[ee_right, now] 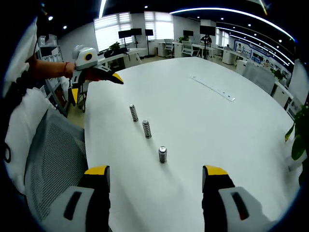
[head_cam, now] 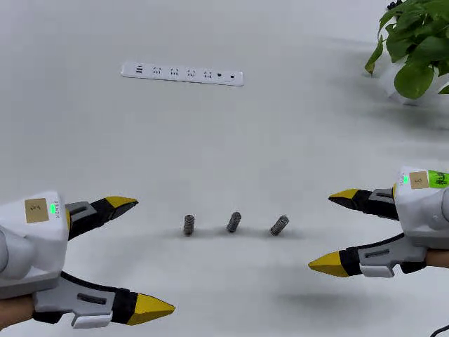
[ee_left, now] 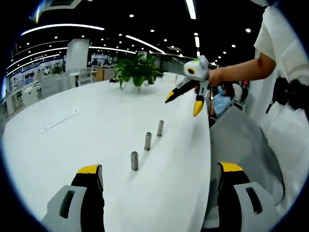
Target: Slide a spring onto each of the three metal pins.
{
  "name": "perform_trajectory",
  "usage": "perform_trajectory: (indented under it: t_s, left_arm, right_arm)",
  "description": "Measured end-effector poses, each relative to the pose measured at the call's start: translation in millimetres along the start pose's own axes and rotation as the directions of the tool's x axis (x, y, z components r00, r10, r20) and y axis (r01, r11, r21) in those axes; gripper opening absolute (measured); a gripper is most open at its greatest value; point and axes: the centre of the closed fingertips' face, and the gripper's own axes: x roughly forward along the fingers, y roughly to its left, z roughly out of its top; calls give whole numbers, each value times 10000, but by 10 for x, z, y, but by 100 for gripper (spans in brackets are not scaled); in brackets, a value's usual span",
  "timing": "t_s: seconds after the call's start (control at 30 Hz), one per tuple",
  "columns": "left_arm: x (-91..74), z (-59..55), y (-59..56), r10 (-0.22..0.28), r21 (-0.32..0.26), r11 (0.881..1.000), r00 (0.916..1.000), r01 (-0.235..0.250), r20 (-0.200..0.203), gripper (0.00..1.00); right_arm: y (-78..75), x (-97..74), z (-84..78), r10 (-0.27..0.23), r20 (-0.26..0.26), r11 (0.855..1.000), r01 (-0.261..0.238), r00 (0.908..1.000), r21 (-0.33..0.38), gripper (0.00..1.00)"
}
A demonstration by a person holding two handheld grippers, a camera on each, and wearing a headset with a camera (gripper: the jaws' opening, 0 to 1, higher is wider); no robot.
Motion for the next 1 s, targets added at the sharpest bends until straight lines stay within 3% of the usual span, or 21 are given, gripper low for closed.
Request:
perform_trajectory:
  t_s: [0.2, 0.4, 1.0]
  left_arm:
    - [-43, -14, 8, 136, 52, 9999, 9999, -135, -92, 100]
    - [-86, -41, 20, 253, 111, 9996, 9994, -251, -224, 100]
    - [-120, -3, -35, 449, 191, 9988, 9985, -443, -304, 100]
  right_arm:
    - [98, -88, 8, -87, 550, 9998, 76, 9984, 197, 87]
    - [94, -177, 6, -284, 1002, 9984, 234, 9946, 508, 89]
    - [120, -266, -35, -418, 1297, 9973, 336, 9907, 649, 90]
